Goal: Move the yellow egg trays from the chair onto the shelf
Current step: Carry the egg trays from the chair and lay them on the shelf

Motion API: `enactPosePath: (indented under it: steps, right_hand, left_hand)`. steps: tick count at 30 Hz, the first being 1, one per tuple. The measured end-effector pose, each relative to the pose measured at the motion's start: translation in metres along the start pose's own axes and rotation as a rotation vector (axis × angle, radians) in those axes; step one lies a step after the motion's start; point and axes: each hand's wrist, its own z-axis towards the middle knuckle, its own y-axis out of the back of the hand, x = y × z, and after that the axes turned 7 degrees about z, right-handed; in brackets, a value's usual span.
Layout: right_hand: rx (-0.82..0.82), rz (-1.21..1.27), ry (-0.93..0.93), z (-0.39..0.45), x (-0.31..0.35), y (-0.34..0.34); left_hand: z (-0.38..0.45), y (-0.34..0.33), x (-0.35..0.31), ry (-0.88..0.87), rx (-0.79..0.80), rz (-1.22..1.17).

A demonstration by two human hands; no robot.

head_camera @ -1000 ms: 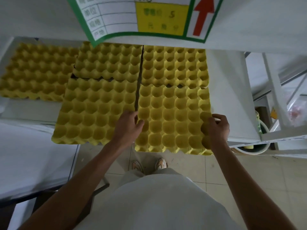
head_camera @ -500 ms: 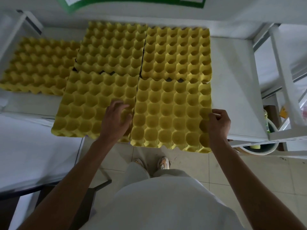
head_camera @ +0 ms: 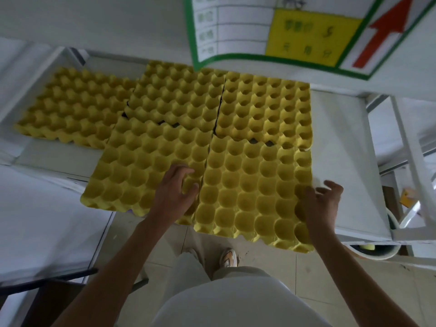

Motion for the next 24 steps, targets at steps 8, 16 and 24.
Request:
enactPosePath:
  steps: [8,16,24]
  right_hand:
    - [0.349,-0.719,0.707,0.043,0.081,-0.110]
    - [0.403,-0.906,0.698,0.032,0.075,-0.175]
    - [0.360,-0.876,0.674,0.031,0.078,-0.176]
  left_hand:
    - [-0.002,0.004,0.001,-0.075,-0.029,0.009]
    - [0.000,0.004,0.013,-0.152,0.009,0.055]
    - [0.000,0.000,0.010,-0.138,-0.026,0.070]
